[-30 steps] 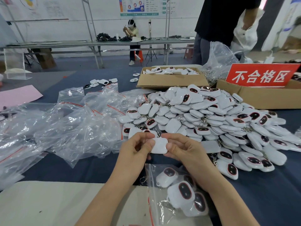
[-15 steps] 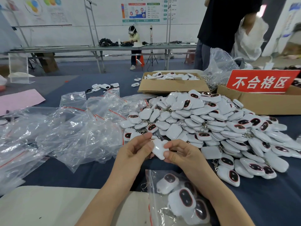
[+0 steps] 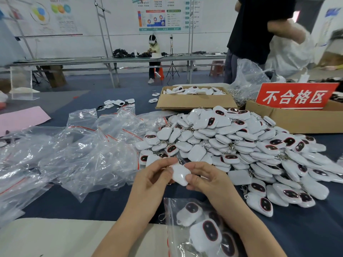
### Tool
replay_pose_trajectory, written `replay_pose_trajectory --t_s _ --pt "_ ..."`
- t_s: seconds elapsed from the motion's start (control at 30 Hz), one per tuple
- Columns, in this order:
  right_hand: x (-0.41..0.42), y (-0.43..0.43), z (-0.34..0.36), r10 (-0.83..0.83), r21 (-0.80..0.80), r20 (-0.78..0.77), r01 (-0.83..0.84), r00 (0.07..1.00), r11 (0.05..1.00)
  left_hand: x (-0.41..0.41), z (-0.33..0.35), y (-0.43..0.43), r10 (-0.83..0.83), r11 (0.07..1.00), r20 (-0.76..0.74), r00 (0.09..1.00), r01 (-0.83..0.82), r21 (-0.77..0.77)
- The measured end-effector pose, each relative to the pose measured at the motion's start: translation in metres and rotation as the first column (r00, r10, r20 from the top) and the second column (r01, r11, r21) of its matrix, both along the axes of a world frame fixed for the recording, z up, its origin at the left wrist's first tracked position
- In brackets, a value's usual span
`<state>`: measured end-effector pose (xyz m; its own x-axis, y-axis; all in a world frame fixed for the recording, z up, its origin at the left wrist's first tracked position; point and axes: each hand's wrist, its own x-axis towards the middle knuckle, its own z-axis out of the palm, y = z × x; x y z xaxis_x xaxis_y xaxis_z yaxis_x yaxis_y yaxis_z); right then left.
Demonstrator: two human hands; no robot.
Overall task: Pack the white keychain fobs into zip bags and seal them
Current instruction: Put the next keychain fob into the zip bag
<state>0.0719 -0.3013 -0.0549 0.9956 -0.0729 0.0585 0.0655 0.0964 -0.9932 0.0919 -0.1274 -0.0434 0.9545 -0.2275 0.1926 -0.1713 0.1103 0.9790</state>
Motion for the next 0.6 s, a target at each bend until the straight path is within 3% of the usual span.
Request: replay_pose_trajectory --t_s 0.23,0.6 --pt "-0.0023 0.0002 0.0036 -0.031 0.181 -0.045 0.038 0.999 0.983 -0.0034 -0.0017 -0.0039 -0.050 0.987 0.099 0.994 0.034 0.158" --pt "-0.0029 0.0004 0.0053 -0.041 0.114 0.024 0.038 0.999 0.993 -0.0031 -0.0043 -0.0033 0.023 0.980 0.084 0.996 -0.039 0.196"
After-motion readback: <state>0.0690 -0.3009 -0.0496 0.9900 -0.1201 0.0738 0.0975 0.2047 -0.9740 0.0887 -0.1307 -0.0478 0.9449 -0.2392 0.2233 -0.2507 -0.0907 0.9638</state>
